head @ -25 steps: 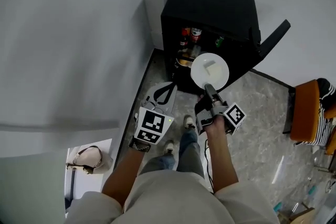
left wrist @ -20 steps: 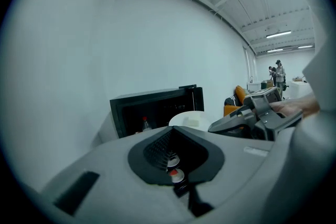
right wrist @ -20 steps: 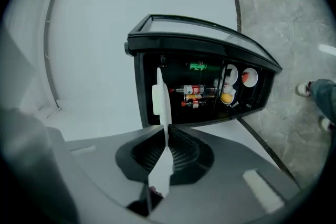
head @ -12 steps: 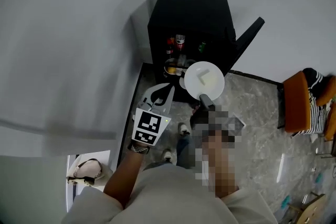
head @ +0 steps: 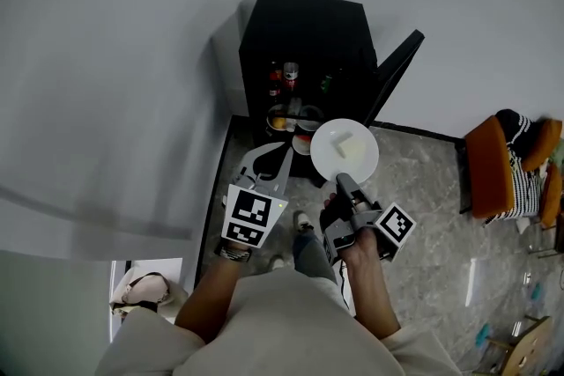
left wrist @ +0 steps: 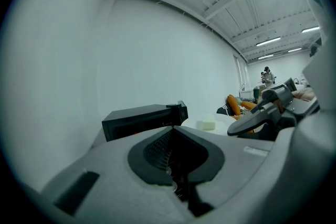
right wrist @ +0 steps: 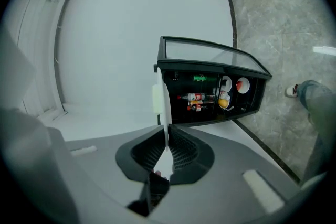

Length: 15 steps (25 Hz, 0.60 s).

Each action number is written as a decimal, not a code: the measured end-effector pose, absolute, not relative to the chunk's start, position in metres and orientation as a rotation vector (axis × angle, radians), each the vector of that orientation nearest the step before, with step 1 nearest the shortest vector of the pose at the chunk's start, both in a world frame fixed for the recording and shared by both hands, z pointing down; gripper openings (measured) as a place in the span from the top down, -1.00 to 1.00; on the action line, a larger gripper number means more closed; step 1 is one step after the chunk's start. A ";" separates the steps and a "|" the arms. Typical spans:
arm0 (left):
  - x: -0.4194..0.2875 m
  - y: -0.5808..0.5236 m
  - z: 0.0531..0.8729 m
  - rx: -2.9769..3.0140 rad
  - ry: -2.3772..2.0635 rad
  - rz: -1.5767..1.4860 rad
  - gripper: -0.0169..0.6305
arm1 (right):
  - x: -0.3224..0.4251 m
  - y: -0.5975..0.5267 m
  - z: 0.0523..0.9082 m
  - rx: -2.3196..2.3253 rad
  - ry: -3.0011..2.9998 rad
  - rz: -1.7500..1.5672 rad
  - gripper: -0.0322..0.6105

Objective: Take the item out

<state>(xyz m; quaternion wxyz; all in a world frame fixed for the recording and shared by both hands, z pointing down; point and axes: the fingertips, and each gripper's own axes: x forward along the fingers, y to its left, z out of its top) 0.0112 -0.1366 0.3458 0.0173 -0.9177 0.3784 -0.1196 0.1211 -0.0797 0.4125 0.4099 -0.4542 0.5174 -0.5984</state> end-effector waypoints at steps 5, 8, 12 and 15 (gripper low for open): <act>0.023 -0.116 0.342 -2.845 1.134 -0.366 0.93 | 0.120 -0.058 0.413 -1.161 1.296 -1.514 0.84; 0.025 -0.111 0.343 -2.845 1.131 -0.365 0.93 | 0.121 -0.052 0.413 -1.168 1.302 -1.514 0.84; 0.028 -0.111 0.345 -2.838 1.125 -0.369 0.93 | 0.124 -0.051 0.414 -1.174 1.309 -1.510 0.84; 0.029 -0.112 0.346 -2.835 1.128 -0.371 0.93 | 0.124 -0.052 0.414 -1.169 1.315 -1.514 0.84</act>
